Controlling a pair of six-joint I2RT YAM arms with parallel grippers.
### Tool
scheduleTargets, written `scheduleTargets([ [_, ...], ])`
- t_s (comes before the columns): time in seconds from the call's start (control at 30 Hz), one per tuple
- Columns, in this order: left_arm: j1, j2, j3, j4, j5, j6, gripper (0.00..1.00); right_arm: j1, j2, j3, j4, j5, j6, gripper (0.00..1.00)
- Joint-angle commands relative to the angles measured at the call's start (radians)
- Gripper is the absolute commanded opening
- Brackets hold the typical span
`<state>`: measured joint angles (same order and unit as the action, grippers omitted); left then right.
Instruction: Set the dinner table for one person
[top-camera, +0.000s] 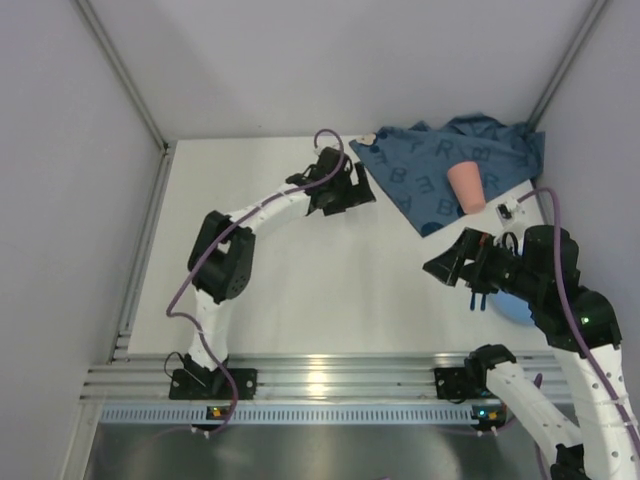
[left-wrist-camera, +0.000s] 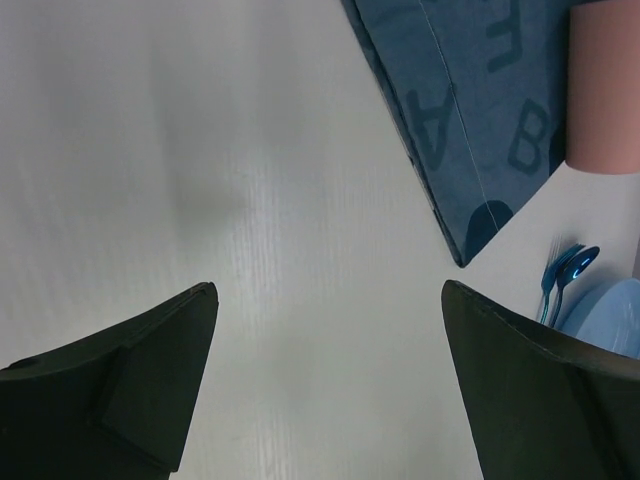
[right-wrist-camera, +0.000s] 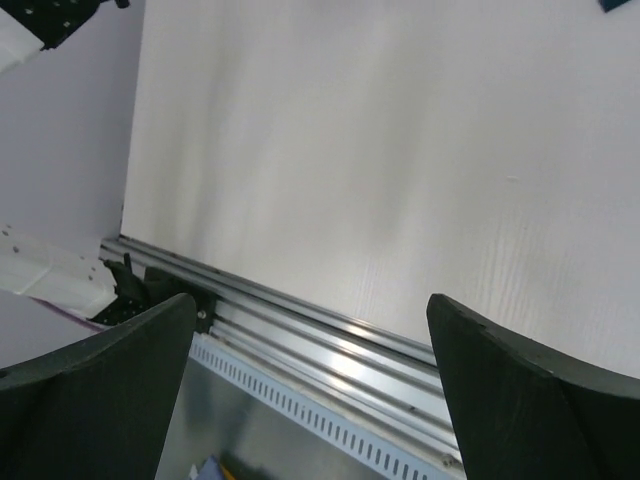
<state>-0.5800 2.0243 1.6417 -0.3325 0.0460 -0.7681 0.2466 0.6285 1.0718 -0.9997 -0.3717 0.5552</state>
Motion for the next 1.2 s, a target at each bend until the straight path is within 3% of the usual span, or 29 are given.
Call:
scheduleTargets([
  [0.0, -0.030, 0.144, 0.151, 0.058, 0.017, -0.085, 0.99, 0.002, 0.017, 0.089, -0.071, 0.141, -0.037, 1.00],
  [0.07, -0.055, 0.278, 0.254, 0.023, 0.038, -0.120, 0.99, 0.002, 0.034, 0.106, -0.082, 0.175, -0.029, 1.00],
  [0.17, -0.090, 0.456, 0.549, -0.026, 0.046, -0.120, 0.99, 0.002, 0.053, 0.109, -0.117, 0.243, -0.018, 1.00],
  [0.3, -0.110, 0.667, 0.752, -0.033, 0.083, -0.189, 0.99, 0.002, 0.076, 0.117, -0.138, 0.299, 0.002, 1.00],
  [0.57, -0.142, 0.832, 0.858, 0.095, 0.164, -0.275, 0.98, 0.000, 0.106, 0.122, -0.171, 0.412, 0.018, 1.00],
  [0.67, -0.146, 0.861, 0.862, 0.136, 0.178, -0.296, 0.84, 0.000, 0.119, 0.119, -0.172, 0.435, 0.012, 1.00],
  [0.7, -0.144, 0.866, 0.862, 0.171, 0.189, -0.307, 0.52, 0.002, 0.126, 0.119, -0.172, 0.439, 0.008, 1.00],
  [0.8, -0.133, 0.873, 0.865, 0.211, 0.199, -0.350, 0.00, 0.002, 0.143, 0.125, -0.177, 0.461, -0.009, 1.00],
  [0.93, -0.104, 0.829, 0.842, 0.202, 0.221, -0.318, 0.00, -0.001, 0.163, 0.137, -0.166, 0.465, -0.034, 1.00],
  [1.03, -0.064, 0.674, 0.649, 0.197, 0.213, -0.238, 0.00, -0.001, 0.186, 0.119, -0.129, 0.444, -0.047, 1.00],
  [1.17, 0.020, 0.392, 0.191, 0.211, 0.244, -0.145, 0.00, -0.003, 0.253, 0.106, -0.028, 0.352, -0.066, 1.00],
])
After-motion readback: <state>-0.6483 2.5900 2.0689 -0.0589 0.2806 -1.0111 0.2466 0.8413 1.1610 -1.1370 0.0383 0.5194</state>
